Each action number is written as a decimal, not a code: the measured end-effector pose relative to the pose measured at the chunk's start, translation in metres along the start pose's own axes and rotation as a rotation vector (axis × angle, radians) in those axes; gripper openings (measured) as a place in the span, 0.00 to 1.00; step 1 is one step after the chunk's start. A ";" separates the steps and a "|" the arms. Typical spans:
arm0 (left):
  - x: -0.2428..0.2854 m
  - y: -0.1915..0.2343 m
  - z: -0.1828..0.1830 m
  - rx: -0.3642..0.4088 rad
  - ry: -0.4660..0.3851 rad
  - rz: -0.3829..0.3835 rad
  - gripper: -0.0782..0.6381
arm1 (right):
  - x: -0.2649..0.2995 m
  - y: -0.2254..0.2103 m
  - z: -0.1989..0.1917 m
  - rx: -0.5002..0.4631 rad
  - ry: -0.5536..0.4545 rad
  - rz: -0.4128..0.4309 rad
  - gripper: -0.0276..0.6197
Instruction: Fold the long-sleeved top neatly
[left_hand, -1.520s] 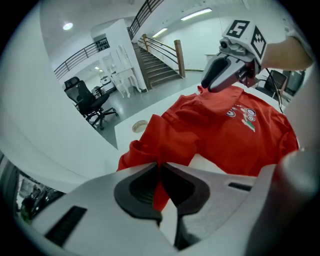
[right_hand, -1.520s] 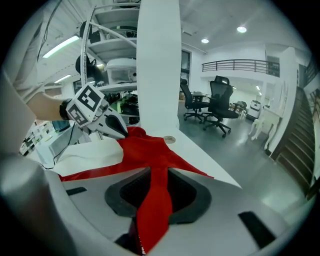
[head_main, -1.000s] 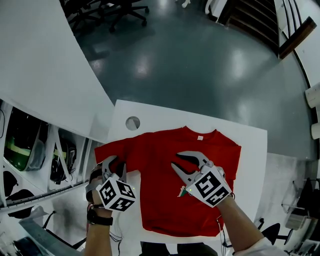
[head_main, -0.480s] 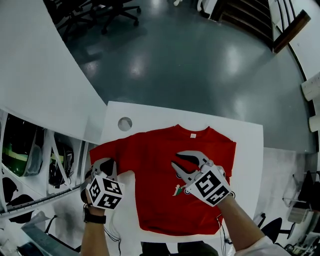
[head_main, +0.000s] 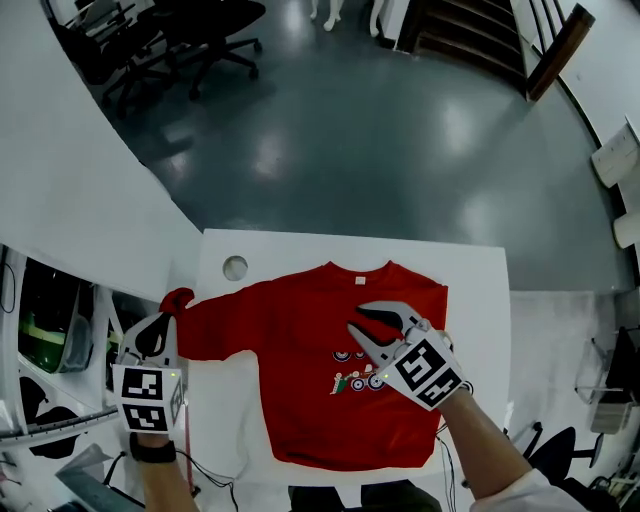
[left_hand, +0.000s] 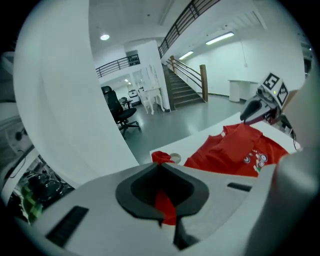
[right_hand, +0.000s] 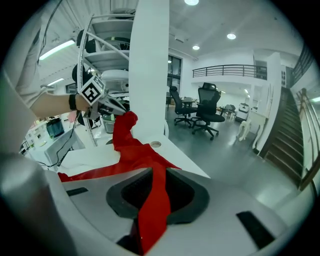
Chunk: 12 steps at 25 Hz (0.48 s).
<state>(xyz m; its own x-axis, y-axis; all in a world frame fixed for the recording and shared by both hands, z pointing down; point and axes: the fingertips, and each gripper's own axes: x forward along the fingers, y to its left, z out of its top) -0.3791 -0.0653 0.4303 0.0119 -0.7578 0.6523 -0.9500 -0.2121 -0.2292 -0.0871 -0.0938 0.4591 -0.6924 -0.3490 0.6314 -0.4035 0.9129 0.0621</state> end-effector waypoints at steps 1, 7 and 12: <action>-0.007 0.002 0.011 -0.023 -0.031 0.001 0.13 | -0.006 -0.001 -0.002 0.004 -0.002 -0.007 0.19; -0.044 -0.009 0.083 -0.091 -0.204 -0.033 0.13 | -0.036 -0.007 -0.016 0.028 -0.011 -0.042 0.19; -0.067 -0.047 0.139 -0.079 -0.303 -0.085 0.13 | -0.067 -0.014 -0.030 0.050 -0.021 -0.077 0.19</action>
<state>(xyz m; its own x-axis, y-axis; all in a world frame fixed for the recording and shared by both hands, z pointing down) -0.2923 -0.0903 0.2972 0.1733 -0.8913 0.4190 -0.9627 -0.2430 -0.1188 -0.0173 -0.0772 0.4387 -0.6701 -0.4230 0.6100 -0.4853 0.8714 0.0712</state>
